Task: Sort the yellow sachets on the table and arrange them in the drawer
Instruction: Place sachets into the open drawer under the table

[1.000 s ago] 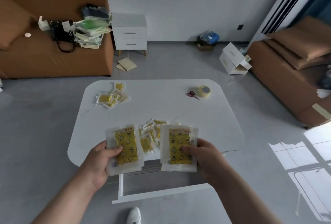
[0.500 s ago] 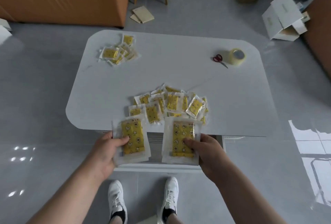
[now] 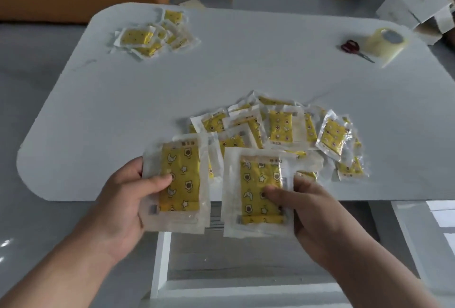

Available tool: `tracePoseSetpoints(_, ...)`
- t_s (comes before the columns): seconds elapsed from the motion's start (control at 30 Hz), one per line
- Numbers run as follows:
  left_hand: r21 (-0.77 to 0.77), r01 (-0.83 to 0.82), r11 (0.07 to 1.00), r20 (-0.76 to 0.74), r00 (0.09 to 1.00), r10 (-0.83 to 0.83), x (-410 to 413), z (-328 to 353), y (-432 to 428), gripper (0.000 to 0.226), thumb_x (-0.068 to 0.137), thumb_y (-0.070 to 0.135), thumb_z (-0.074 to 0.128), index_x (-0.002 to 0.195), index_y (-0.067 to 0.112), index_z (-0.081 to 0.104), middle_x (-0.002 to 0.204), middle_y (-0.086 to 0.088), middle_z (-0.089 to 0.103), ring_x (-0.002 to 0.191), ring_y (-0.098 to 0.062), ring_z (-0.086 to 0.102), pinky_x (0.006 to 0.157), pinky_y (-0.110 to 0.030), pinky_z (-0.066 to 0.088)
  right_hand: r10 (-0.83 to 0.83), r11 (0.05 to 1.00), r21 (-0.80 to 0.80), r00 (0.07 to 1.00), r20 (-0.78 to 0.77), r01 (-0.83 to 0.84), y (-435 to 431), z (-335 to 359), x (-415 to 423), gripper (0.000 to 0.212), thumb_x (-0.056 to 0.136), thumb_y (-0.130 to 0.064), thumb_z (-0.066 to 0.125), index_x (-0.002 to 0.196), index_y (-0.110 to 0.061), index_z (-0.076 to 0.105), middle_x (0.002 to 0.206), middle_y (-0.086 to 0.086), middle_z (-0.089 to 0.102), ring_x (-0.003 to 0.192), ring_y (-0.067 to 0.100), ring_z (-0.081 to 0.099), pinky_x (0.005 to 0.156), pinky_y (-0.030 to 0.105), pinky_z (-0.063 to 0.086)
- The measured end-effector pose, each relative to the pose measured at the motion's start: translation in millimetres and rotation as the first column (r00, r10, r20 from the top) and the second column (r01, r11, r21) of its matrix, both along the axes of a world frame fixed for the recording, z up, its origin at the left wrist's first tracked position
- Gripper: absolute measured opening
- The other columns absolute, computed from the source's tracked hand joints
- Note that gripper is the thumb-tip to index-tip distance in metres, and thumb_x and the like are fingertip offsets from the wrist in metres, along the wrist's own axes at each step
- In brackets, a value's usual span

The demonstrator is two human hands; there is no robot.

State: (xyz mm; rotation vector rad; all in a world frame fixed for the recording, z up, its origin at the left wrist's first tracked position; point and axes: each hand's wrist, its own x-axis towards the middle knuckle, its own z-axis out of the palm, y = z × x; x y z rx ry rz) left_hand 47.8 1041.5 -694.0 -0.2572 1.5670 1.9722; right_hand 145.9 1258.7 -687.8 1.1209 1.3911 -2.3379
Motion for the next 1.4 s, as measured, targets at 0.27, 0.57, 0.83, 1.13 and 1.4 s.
tracePoseSetpoints(0.27,0.116,0.011,0.993,-0.3,0.954,0.024,-12,-59,-15,0.022,0.066,0.007,0.056,0.078,0.013,0.074,0.081,-0.009,0.076,0.068,-0.024,0.073,0.058,-0.048,0.059,0.034,0.999,0.005,0.965,-0.262,-0.034,-20,-59,-24,0.04,0.069,-0.002,0.063,0.108,0.002,0.069,0.1,0.02,0.074,0.092,0.036,0.073,0.074,0.051,0.059)
tracePoseSetpoints(0.57,0.008,0.013,1.0,-0.113,0.993,-0.012,21,-145,-56,0.051,0.023,0.021,0.091,0.073,0.017,0.078,0.094,-0.023,0.072,0.071,-0.036,0.073,0.07,-0.071,0.049,0.249,0.961,-0.062,0.941,-0.228,-0.27,-26,-107,18,0.03,0.062,0.003,0.064,0.089,0.0,0.077,0.097,0.021,0.075,0.082,0.034,0.075,0.065,0.044,0.061)
tracePoseSetpoints(0.83,-0.287,0.038,0.957,0.086,0.996,-0.013,52,-189,-28,0.106,0.021,0.011,0.09,0.123,0.008,0.061,0.116,-0.014,0.069,0.115,-0.035,0.058,0.109,-0.054,0.032,0.314,0.948,-0.092,0.941,0.125,-0.305,-9,-173,37,0.027,0.071,0.005,0.062,0.095,0.006,0.074,0.1,0.027,0.072,0.091,0.04,0.072,0.079,0.049,0.06)
tracePoseSetpoints(1.13,-0.486,-0.003,0.874,0.022,1.0,0.015,34,-240,7,0.074,0.082,0.005,0.073,0.145,0.016,0.037,0.15,-0.003,0.039,0.137,-0.025,0.036,0.111,-0.04,0.023,0.207,0.972,0.066,0.952,0.224,-0.226,1,-220,10,0.024,0.085,0.006,0.063,0.107,0.001,0.069,0.097,0.017,0.076,0.092,0.034,0.073,0.09,0.05,0.055)
tracePoseSetpoints(1.4,-0.735,0.022,0.677,-0.066,0.992,-0.104,23,-261,17,0.042,0.081,0.006,0.061,0.122,0.01,0.052,0.11,-0.012,0.06,0.094,-0.029,0.059,0.07,-0.032,0.05,0.22,0.914,0.264,0.924,0.311,-0.307,-8,-252,-10,0.017,0.081,-0.004,0.074,0.098,-0.008,0.071,0.087,0.01,0.077,0.078,0.026,0.075,0.079,0.043,0.06)
